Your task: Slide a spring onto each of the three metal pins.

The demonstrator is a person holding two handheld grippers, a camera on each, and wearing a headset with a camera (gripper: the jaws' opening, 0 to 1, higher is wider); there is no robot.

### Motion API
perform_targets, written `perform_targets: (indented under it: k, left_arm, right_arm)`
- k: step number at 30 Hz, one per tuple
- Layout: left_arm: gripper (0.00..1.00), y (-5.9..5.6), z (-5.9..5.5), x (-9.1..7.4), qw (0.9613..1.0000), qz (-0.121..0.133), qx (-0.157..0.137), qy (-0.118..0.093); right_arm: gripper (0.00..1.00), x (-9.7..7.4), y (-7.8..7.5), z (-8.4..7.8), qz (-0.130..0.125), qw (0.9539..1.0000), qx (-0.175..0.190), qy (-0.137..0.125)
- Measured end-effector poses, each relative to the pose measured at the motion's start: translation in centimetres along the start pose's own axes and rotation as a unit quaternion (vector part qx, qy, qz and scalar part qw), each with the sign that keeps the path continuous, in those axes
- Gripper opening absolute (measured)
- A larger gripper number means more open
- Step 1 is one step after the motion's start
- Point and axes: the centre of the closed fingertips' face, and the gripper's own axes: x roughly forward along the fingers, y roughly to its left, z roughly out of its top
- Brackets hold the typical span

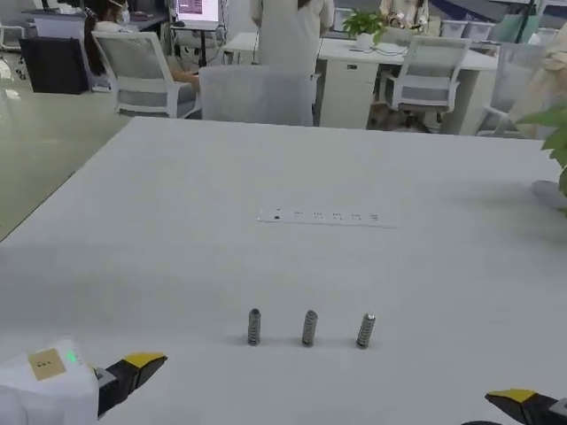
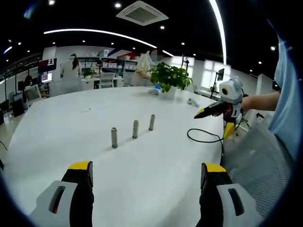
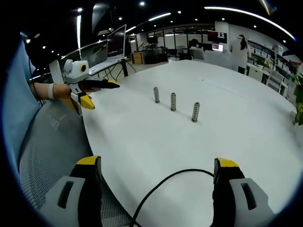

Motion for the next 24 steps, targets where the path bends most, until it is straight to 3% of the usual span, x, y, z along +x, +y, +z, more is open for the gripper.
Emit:
perform_targets:
  k: [24]
  left_arm:
    - [0.91,0.78,0.09,-0.26,0.9998,0.021,-0.004,-0.005]
  right_arm:
    - [0.96,0.39,0.8,-0.14,0.006,1.0,0.001,-0.001]
